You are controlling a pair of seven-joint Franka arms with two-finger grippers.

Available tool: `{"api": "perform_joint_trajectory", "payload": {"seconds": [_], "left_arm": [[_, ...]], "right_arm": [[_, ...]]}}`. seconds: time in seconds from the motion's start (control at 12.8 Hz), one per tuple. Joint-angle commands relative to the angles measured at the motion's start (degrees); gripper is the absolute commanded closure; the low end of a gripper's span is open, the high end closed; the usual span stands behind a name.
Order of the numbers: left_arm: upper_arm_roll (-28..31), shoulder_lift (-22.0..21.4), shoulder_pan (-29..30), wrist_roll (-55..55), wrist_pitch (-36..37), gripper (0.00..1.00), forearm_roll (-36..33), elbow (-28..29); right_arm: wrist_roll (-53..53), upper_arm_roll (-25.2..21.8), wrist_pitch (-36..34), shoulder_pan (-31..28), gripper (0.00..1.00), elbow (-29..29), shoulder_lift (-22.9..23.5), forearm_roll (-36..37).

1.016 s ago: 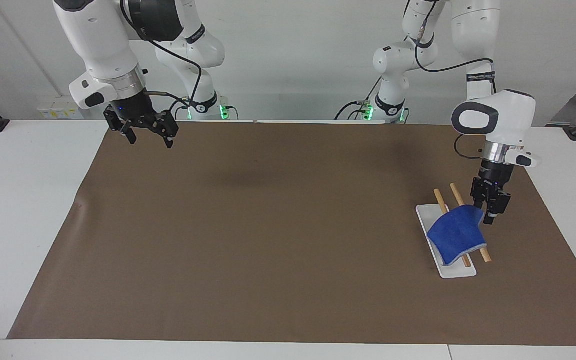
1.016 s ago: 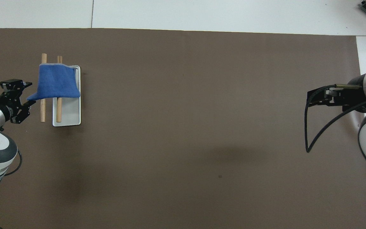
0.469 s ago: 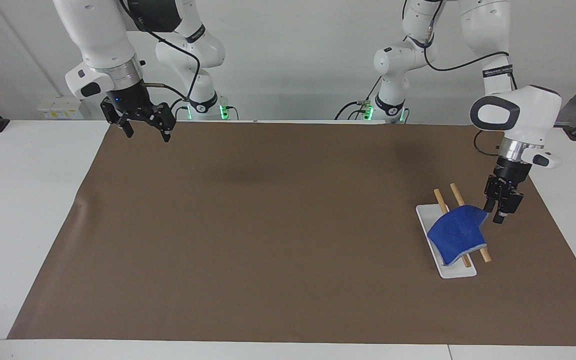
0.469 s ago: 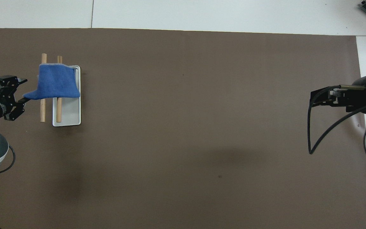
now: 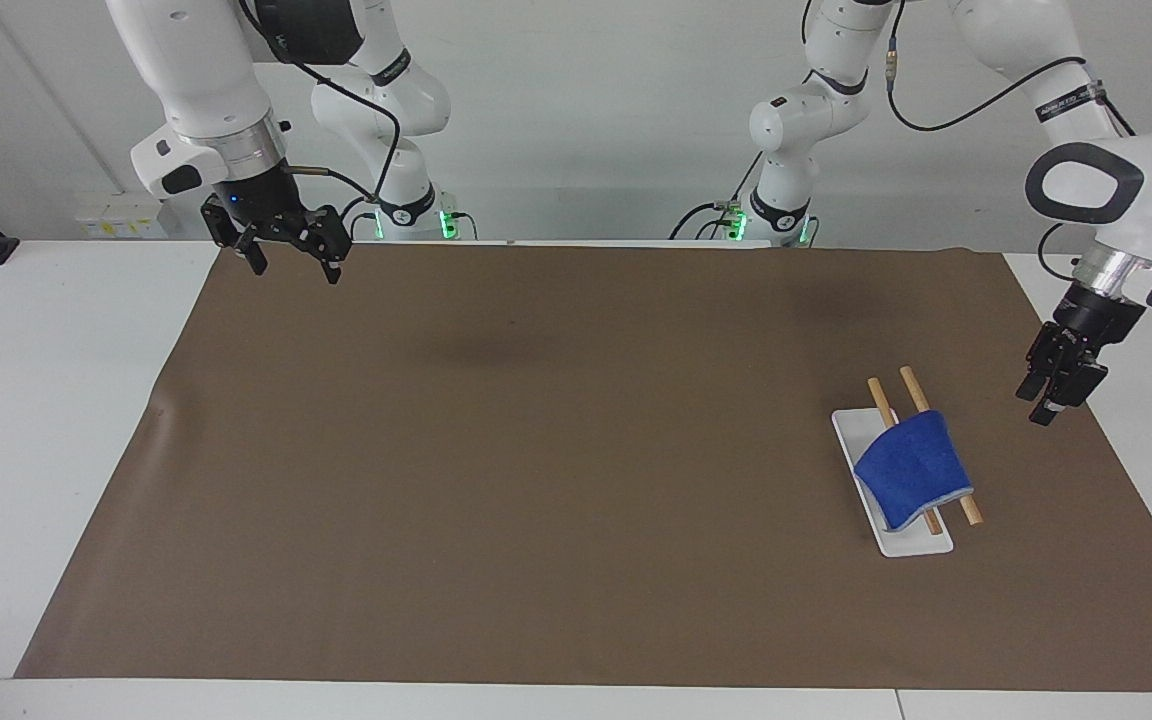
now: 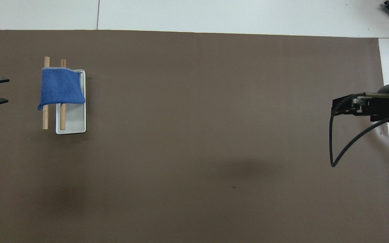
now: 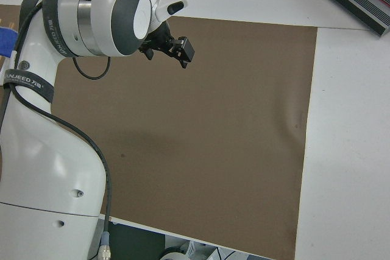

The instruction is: Right arm passes towel to left arm to hang

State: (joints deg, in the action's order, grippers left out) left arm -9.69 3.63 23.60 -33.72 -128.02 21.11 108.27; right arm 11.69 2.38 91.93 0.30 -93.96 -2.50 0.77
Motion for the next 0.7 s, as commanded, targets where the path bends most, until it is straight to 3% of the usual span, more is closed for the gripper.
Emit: {"api": "perform_joint_trajectory", "payload": {"seconds": [0.0, 0.23, 0.39, 0.62], "left_arm": [[-0.2, 0.3, 0.3, -0.2, 10.7, 0.31, -5.5, -8.3], [-1.1, 0.3, -1.4, -0.2, 20.5, 0.31, -9.9, -15.7], [-1.1, 0.9, -5.6, 0.4, 26.0, 0.31, -15.0, -19.6], [-1.6, 1.2, -11.5, 1.5, 30.3, 0.32, -21.5, -21.3]], "right_arm": [[0.1, 0.0, -0.9, -0.4, 0.0, -0.8, -0.9, 1.2], [-0.2, 0.0, -1.0, -0.4, 0.0, -1.0, -1.0, 1.2], [-0.3, 0.1, -1.0, 0.0, 0.0, -1.0, -1.1, 1.2], [-0.1, 0.0, -1.0, -0.4, 0.0, -1.0, -1.1, 0.3]]}}
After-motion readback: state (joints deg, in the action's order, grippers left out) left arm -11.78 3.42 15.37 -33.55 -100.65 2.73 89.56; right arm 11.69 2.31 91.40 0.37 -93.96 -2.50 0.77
